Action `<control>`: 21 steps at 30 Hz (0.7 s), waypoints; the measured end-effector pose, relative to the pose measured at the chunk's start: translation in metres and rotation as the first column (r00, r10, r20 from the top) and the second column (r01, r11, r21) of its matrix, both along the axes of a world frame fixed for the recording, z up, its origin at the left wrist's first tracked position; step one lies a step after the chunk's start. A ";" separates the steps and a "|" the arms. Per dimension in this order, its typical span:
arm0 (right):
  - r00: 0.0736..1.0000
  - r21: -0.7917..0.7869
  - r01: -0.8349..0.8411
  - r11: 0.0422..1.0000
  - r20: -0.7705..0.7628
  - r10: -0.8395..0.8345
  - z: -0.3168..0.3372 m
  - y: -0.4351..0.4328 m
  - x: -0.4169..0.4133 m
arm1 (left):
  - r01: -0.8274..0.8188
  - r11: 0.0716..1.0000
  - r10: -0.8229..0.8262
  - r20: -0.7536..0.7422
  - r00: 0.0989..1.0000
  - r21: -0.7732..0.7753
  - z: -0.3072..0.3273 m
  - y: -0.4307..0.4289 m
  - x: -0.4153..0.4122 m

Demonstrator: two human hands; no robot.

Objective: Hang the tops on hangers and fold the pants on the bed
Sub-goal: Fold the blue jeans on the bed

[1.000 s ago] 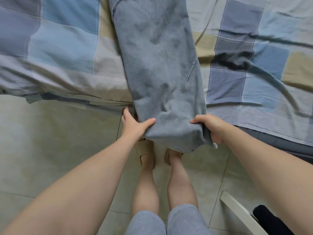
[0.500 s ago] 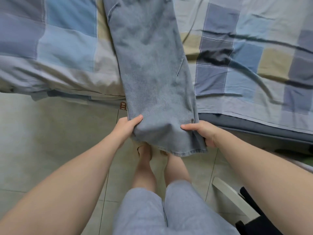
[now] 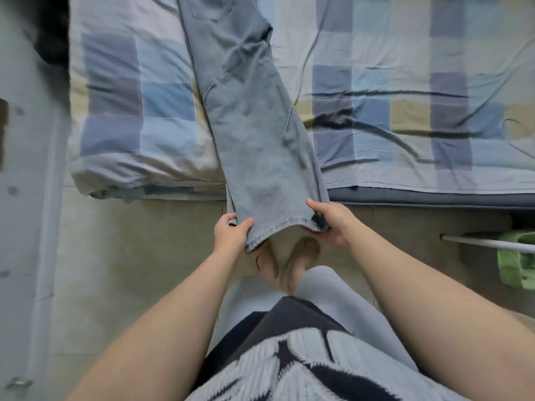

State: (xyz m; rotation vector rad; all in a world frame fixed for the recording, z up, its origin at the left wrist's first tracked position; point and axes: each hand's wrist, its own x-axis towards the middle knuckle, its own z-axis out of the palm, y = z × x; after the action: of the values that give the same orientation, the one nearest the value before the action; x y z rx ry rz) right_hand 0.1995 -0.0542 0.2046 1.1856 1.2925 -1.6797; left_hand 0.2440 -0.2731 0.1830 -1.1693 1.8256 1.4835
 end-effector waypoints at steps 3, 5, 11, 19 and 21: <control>0.999 -0.023 0.033 0.999 -0.008 -0.033 0.018 -0.005 0.012 | -0.041 0.998 0.040 0.018 0.999 0.055 0.017 -0.016 0.009; 0.999 -0.036 0.036 0.999 -0.009 -0.036 0.028 -0.007 0.023 | -0.072 0.996 0.070 0.029 0.997 0.049 0.030 -0.027 0.015; 0.998 -0.031 0.006 1.000 -0.069 -0.008 0.041 -0.009 0.080 | -0.160 0.983 0.162 -0.015 0.987 0.088 0.060 -0.052 0.052; 0.998 -0.101 0.029 0.994 -0.059 -0.035 0.050 -0.036 0.197 | -0.414 0.886 0.412 0.053 0.910 0.209 0.091 -0.066 0.170; 0.999 -0.061 -0.029 0.998 -0.041 0.027 0.046 -0.041 0.223 | -0.450 0.853 0.431 0.127 0.893 0.265 0.100 -0.070 0.190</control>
State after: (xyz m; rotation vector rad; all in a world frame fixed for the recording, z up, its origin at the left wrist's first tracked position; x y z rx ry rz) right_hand 0.4220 -0.0947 0.2511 1.0987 1.2669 -1.7181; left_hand 0.4338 -0.3430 0.2829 -1.5294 1.2846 1.8631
